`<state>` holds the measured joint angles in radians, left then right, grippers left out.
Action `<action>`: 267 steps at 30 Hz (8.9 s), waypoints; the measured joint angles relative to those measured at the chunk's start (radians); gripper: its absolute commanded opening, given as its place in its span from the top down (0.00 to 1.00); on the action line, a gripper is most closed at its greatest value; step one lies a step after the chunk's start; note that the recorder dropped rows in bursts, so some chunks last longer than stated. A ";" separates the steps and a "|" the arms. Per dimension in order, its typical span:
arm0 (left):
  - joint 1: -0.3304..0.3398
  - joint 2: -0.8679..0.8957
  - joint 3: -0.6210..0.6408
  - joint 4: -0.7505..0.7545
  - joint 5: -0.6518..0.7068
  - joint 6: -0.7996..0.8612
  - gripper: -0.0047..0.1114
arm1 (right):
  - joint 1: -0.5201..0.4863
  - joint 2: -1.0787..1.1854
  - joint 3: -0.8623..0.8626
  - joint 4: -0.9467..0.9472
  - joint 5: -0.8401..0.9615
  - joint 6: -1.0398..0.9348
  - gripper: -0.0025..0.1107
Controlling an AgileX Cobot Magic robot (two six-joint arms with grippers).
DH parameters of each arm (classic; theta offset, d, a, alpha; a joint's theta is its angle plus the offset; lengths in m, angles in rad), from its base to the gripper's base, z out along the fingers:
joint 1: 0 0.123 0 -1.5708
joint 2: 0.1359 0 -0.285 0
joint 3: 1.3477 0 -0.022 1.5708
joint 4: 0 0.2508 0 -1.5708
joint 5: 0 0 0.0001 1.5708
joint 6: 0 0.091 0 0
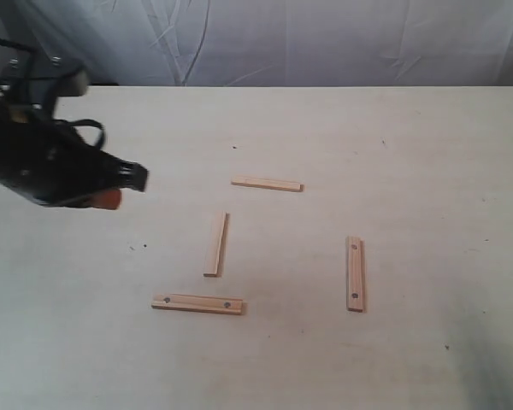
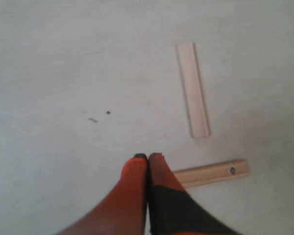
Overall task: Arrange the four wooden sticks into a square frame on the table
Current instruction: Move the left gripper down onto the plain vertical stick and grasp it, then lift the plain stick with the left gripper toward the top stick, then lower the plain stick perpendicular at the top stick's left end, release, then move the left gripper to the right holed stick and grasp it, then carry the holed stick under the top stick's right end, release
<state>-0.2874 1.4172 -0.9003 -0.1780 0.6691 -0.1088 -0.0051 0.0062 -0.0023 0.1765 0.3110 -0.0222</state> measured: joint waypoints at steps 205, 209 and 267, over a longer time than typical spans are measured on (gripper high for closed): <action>-0.563 0.892 -0.877 0.297 0.178 -0.538 0.96 | 0.000 0.000 0.000 0.016 0.000 0.000 0.99; -0.504 0.843 -0.924 0.306 0.181 -0.538 0.96 | 0.000 0.000 0.000 0.016 0.000 0.000 0.99; -0.315 0.877 -0.961 0.310 0.215 -0.402 0.81 | 0.000 0.000 0.000 0.016 0.000 0.000 0.99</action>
<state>-0.6024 2.2942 -1.8610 0.1323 0.8839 -0.5106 -0.0051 0.0062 -0.0023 0.1928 0.3110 -0.0222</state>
